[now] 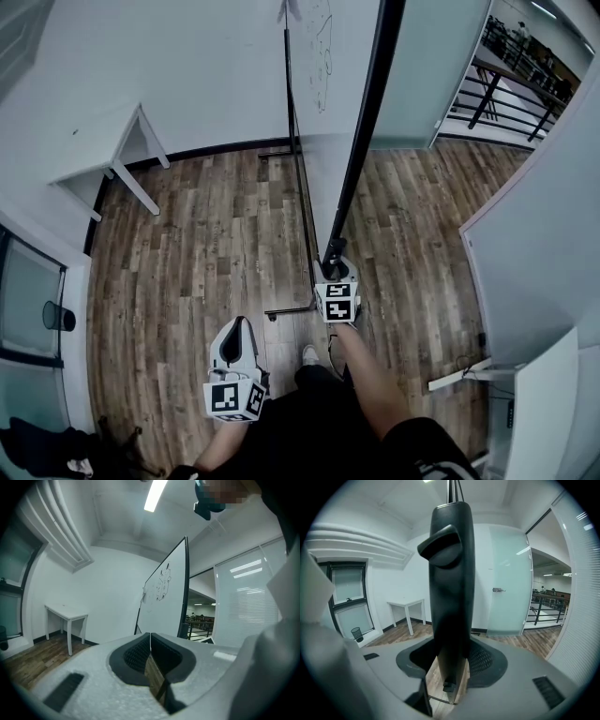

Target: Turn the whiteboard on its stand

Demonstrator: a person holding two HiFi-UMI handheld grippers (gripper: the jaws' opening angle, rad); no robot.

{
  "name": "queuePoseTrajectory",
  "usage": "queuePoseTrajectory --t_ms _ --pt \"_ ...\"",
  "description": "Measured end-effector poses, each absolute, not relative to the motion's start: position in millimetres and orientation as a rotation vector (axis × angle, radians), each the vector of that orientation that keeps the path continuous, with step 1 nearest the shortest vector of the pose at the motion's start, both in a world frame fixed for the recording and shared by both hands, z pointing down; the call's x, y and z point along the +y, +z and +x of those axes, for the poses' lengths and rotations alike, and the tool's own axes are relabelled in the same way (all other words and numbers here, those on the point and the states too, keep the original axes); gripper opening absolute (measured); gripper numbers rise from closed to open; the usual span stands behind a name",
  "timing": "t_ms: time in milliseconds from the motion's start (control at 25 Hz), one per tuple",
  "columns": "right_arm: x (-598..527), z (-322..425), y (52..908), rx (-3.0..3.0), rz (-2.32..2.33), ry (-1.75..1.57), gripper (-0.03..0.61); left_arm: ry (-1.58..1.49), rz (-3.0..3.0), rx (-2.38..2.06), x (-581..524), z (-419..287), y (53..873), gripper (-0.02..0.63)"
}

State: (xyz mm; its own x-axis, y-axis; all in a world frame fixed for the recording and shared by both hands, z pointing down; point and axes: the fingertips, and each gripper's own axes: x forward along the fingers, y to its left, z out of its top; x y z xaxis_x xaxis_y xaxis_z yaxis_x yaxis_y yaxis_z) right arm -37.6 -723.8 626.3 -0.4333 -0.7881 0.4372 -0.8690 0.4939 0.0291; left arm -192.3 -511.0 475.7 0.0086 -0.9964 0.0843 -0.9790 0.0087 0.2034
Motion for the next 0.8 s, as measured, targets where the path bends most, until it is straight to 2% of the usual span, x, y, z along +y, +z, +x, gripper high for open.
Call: queuePoseTrajectory --t_ms 560,800 --pt "-646 -2 626 -2.342 1.427 0.281 0.192 -0.119 2.133 -2.013 -442 -183 483 0.02" --pt "-621 -10 626 -2.35 1.42 0.281 0.192 -0.116 2.169 -1.983 -412 -182 484 0.02"
